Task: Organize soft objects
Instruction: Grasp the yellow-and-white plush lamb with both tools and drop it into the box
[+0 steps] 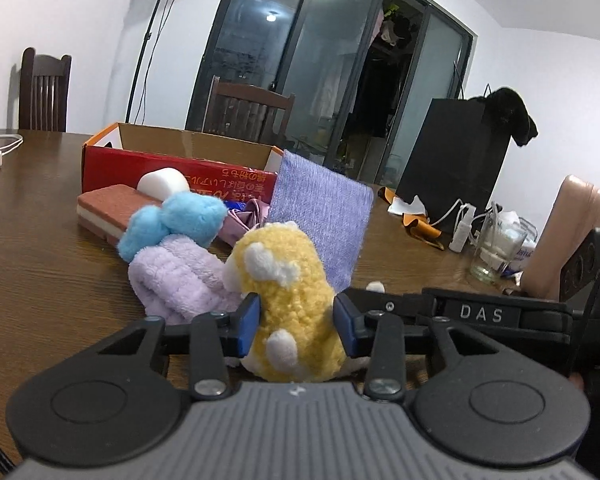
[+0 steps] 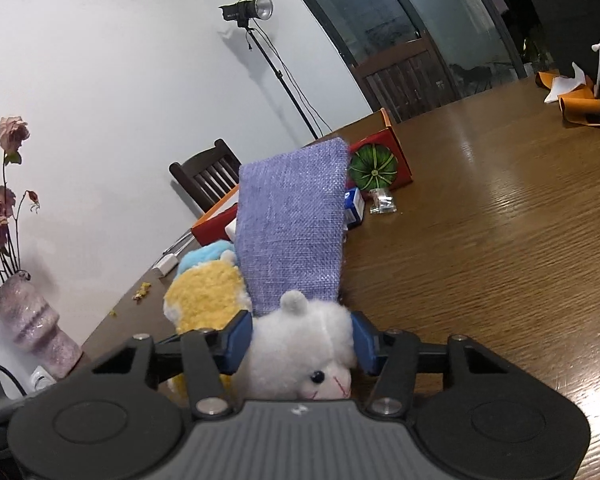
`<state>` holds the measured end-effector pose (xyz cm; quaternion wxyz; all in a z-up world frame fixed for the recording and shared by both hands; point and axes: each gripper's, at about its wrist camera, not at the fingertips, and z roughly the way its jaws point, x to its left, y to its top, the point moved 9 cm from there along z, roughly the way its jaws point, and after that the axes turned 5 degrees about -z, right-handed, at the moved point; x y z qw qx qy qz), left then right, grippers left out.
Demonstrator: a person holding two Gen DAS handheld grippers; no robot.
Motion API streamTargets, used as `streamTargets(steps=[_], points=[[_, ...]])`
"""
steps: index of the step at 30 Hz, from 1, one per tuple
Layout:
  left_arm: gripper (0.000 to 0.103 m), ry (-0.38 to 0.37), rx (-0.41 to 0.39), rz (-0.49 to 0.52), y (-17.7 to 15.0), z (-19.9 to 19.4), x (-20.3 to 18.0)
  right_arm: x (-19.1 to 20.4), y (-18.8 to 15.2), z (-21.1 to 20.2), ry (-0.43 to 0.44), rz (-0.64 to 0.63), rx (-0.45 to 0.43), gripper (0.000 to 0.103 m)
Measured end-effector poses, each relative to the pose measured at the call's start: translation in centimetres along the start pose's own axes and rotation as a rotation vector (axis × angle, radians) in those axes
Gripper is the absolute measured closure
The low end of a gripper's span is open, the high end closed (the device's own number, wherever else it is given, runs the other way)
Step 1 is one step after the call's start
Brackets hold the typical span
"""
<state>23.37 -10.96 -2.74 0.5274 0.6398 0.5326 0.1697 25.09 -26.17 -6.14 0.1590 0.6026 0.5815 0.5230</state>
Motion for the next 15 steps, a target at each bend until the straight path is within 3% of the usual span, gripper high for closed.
streamTargets(steps=[4, 8, 12, 15], points=[[0.063, -0.037, -0.053, -0.008, 2.5, -2.0, -0.4, 1.8, 1.2, -1.5, 0.019, -0.012, -0.027, 0.054], [0.063, -0.076, -0.128, -0.024, 7.0, -2.6, 0.3, 4.8, 5.5, -1.9, 0.008, -0.096, -0.101, 0.054], [0.063, -0.079, -0.166, -0.078, 13.0, -0.5, 2.8, 6.6, 10.8, 1.8, 0.022, -0.132, -0.1, 0.054], [0.063, -0.043, -0.144, -0.1, 17.5, 2.7, 5.3, 7.3, 15.5, 6.8, 0.045, -0.136, -0.059, 0.054]])
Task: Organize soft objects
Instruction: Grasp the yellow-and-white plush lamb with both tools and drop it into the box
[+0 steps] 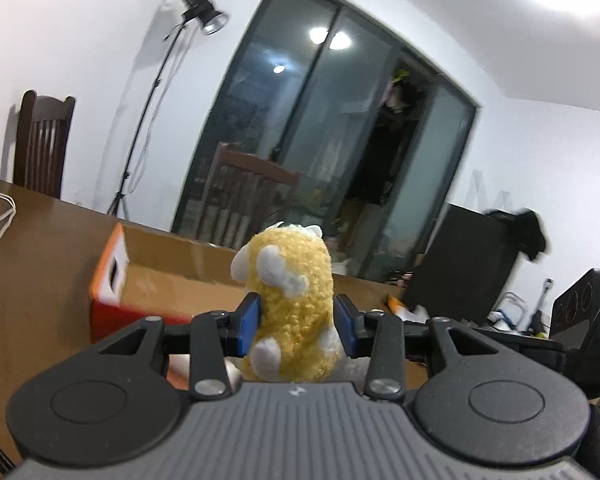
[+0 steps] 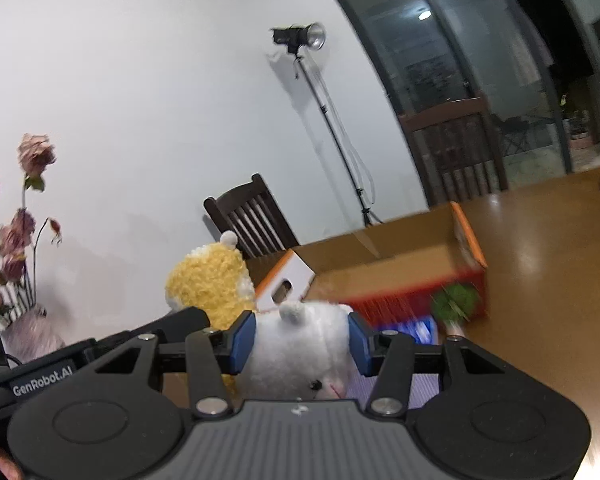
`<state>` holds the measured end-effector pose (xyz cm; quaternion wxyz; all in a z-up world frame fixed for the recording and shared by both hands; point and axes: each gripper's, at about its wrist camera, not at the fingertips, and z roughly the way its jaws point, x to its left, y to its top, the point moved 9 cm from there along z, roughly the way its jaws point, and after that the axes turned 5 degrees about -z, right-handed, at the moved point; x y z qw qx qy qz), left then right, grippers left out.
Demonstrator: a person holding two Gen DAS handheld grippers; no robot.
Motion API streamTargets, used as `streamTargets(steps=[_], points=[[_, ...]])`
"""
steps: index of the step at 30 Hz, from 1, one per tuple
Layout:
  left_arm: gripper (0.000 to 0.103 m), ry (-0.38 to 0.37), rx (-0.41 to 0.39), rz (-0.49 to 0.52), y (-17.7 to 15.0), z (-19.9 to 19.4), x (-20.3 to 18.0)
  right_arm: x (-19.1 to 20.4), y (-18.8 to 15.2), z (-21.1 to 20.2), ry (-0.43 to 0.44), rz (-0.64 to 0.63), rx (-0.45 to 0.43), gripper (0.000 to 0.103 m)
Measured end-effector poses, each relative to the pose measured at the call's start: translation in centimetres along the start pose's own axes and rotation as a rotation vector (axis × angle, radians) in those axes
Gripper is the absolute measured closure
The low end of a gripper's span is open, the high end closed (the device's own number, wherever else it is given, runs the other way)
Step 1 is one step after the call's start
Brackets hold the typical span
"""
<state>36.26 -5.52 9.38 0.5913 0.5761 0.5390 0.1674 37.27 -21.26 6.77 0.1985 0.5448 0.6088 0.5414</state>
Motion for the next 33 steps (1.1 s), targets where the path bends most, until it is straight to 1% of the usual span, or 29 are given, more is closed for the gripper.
streamTargets(steps=[2, 3, 4, 6, 8, 10, 13, 15, 18, 20, 21, 23, 26, 27, 28, 29, 31, 33], points=[[0.063, 0.036, 0.051, -0.032, 2.5, 3.2, 2.2, -0.5, 2.3, 4.1, 0.001, 0.02, 0.052, 0.054], [0.063, 0.066, 0.071, -0.063, 3.5, 4.9, 3.6, -0.8, 3.2, 6.2, 0.003, 0.027, 0.088, 0.054], [0.063, 0.083, 0.09, -0.092, 4.4, 6.5, 4.9, -1.2, 4.0, 8.7, 0.016, 0.044, 0.128, 0.054], [0.065, 0.118, 0.136, -0.115, 5.6, 9.7, 7.5, -2.4, 5.0, 13.3, 0.014, 0.104, 0.202, 0.054], [0.065, 0.152, 0.19, -0.138, 5.9, 12.6, 10.0, -3.6, 5.0, 16.9, 0.006, 0.152, 0.267, 0.054], [0.065, 0.193, 0.236, -0.156, 5.7, 14.8, 12.0, -4.2, 4.8, 20.3, -0.01, 0.152, 0.322, 0.054], [0.065, 0.246, 0.288, -0.125, 4.9, 16.7, 13.8, -4.9, 3.5, 23.7, -0.028, 0.15, 0.402, 0.054], [0.064, 0.266, 0.311, -0.08, 4.0, 17.3, 14.4, -5.2, 2.2, 24.8, -0.033, 0.15, 0.447, 0.054], [0.062, 0.262, 0.344, -0.026, 3.1, 17.3, 14.8, -5.5, 0.5, 26.2, -0.037, 0.142, 0.508, 0.054], [0.053, 0.252, 0.347, -0.013, 2.8, 17.2, 14.6, -5.4, -0.9, 27.0, -0.029, 0.144, 0.547, 0.052], [0.052, 0.255, 0.336, -0.004, 3.0, 16.9, 14.6, -5.3, -1.1, 27.2, -0.021, 0.152, 0.545, 0.05], [0.046, 0.267, 0.303, 0.024, 3.1, 16.2, 14.5, -5.0, -1.0, 27.2, -0.019, 0.134, 0.544, 0.05], [0.04, 0.272, 0.275, 0.054, 3.6, 15.3, 14.2, -4.7, -0.9, 27.2, -0.018, 0.107, 0.55, 0.048], [0.04, 0.276, 0.27, 0.058, 3.8, 15.0, 14.1, -4.4, -0.8, 27.2, 0.0, 0.111, 0.554, 0.045], [0.037, 0.284, 0.263, 0.06, 4.0, 14.6, 13.9, -4.7, -0.8, 27.1, 0.012, 0.121, 0.564, 0.04], [0.036, 0.287, 0.256, 0.064, 4.4, 14.3, 13.6, -4.7, -0.7, 27.1, 0.015, 0.136, 0.569, 0.038], [0.035, 0.286, 0.239, 0.07, 5.2, 13.2, 13.0, -4.7, -0.1, 26.5, -0.007, 0.144, 0.549, 0.038], [0.031, 0.29, 0.213, 0.088, 6.2, 11.6, 12.2, -4.4, 1.3, 25.0, -0.028, 0.111, 0.501, 0.038]])
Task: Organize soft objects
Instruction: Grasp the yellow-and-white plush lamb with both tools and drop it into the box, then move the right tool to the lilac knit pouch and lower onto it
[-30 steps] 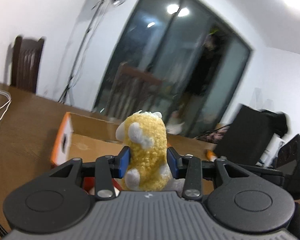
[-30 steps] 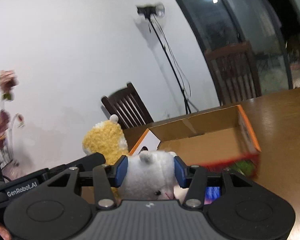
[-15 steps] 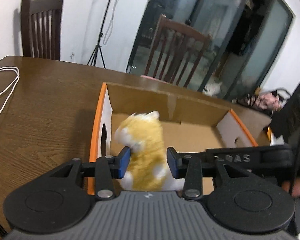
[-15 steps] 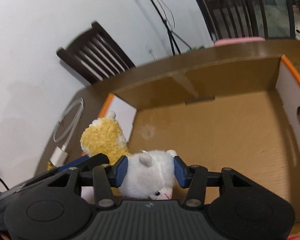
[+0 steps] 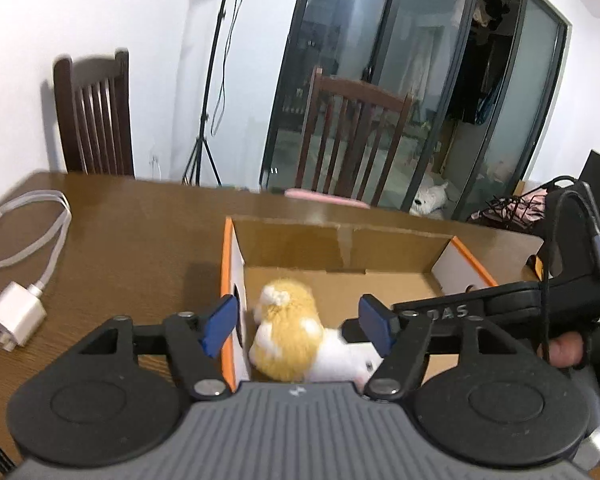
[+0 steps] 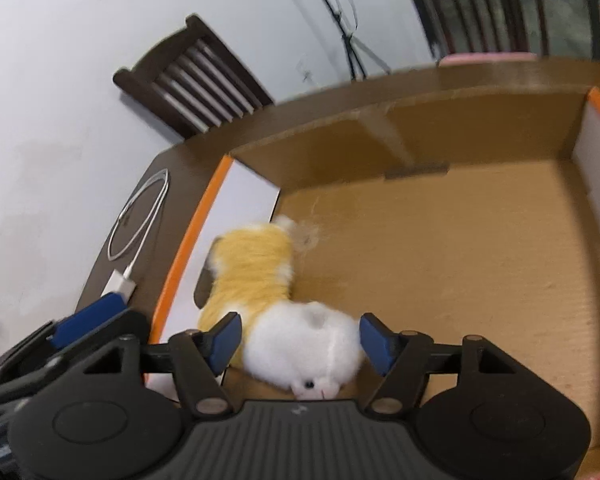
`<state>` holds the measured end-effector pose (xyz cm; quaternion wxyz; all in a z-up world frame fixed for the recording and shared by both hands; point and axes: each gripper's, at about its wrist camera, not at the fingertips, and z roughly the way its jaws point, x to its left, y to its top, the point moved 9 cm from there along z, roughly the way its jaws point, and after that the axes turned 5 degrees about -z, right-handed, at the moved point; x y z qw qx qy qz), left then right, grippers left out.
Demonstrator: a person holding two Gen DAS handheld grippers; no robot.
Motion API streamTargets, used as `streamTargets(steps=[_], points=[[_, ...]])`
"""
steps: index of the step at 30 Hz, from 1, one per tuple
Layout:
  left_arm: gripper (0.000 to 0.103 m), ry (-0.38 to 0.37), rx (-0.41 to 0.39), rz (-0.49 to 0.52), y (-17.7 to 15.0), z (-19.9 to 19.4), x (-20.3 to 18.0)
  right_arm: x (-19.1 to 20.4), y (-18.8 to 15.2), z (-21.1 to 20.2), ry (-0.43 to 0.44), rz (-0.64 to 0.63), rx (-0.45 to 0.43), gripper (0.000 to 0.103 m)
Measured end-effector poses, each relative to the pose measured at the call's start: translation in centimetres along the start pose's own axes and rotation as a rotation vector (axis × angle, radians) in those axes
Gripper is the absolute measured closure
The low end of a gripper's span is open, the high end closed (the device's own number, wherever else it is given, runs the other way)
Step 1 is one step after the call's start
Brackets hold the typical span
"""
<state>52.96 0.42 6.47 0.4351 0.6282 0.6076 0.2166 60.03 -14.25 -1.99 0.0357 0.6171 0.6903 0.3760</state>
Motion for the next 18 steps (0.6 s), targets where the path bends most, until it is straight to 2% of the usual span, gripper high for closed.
streamTargets(steps=[3, 6, 13, 18], points=[[0.028, 0.019, -0.047, 0.025, 1.0, -3.2, -0.4, 0.9, 0.3, -3.9, -0.01, -0.042, -0.067, 0.037], [0.023, 0.036, -0.091, 0.043, 1.7, -6.2, -0.9, 1.9, 0.4, -9.3, -0.034, -0.118, -0.155, 0.032], [0.013, 0.063, -0.178, 0.112, 1.1, -12.6, -2.7, 1.9, -1.5, -21.8, -0.188, -0.269, -0.363, 0.02], [0.008, 0.068, -0.216, 0.13, -0.2, -15.5, -4.8, 2.4, -3.9, -26.2, -0.194, -0.297, -0.433, 0.016]])
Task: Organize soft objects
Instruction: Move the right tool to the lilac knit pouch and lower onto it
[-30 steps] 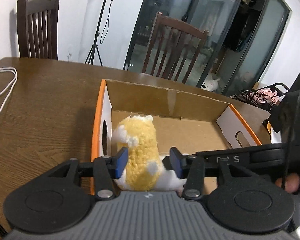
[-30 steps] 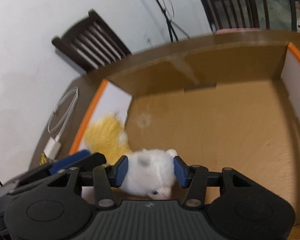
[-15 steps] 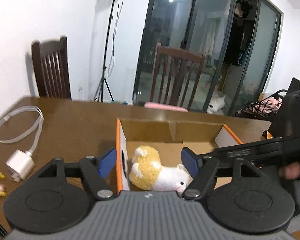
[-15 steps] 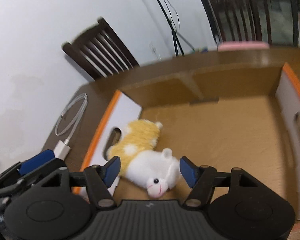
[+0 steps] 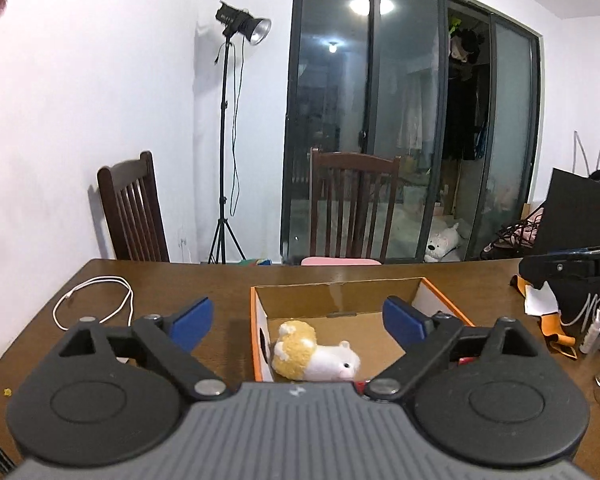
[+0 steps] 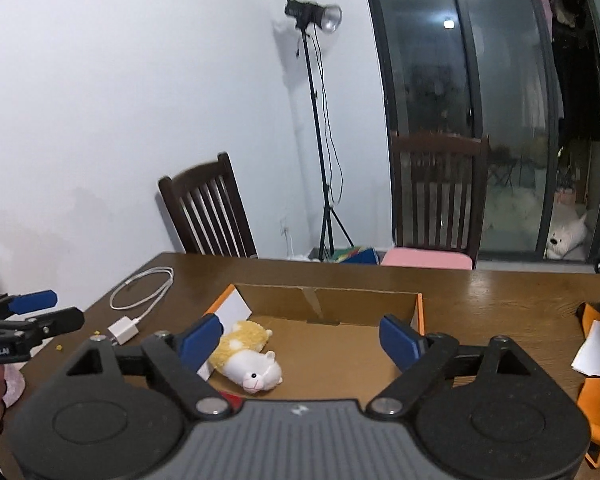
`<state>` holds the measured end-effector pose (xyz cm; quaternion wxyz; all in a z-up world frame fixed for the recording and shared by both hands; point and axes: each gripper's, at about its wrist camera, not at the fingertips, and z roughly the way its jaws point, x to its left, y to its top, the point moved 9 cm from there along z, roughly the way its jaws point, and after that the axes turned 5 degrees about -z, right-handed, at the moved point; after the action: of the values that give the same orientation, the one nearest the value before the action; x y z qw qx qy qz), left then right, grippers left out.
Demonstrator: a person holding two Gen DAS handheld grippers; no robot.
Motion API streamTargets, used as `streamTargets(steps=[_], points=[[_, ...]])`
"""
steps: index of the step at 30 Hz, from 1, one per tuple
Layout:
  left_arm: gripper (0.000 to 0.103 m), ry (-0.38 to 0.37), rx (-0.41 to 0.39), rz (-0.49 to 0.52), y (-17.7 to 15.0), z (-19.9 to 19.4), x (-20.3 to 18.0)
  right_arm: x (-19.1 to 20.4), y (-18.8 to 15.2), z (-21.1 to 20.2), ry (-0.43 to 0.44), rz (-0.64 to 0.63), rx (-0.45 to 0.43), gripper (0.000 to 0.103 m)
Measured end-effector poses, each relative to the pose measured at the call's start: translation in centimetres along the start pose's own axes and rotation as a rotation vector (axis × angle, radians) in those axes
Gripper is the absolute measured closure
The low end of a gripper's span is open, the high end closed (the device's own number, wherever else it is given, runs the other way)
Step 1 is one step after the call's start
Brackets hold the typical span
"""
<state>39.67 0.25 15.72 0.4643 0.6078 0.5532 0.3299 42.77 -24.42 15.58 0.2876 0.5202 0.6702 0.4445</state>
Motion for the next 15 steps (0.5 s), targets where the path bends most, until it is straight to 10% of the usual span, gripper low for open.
streamTargets(steps=[15], points=[[0.0, 0.014, 0.036, 0.094, -19.0, -9.2, -7.4, 3.4, -18.3, -8.5, 0.05, -0.145, -0.084, 0.01]])
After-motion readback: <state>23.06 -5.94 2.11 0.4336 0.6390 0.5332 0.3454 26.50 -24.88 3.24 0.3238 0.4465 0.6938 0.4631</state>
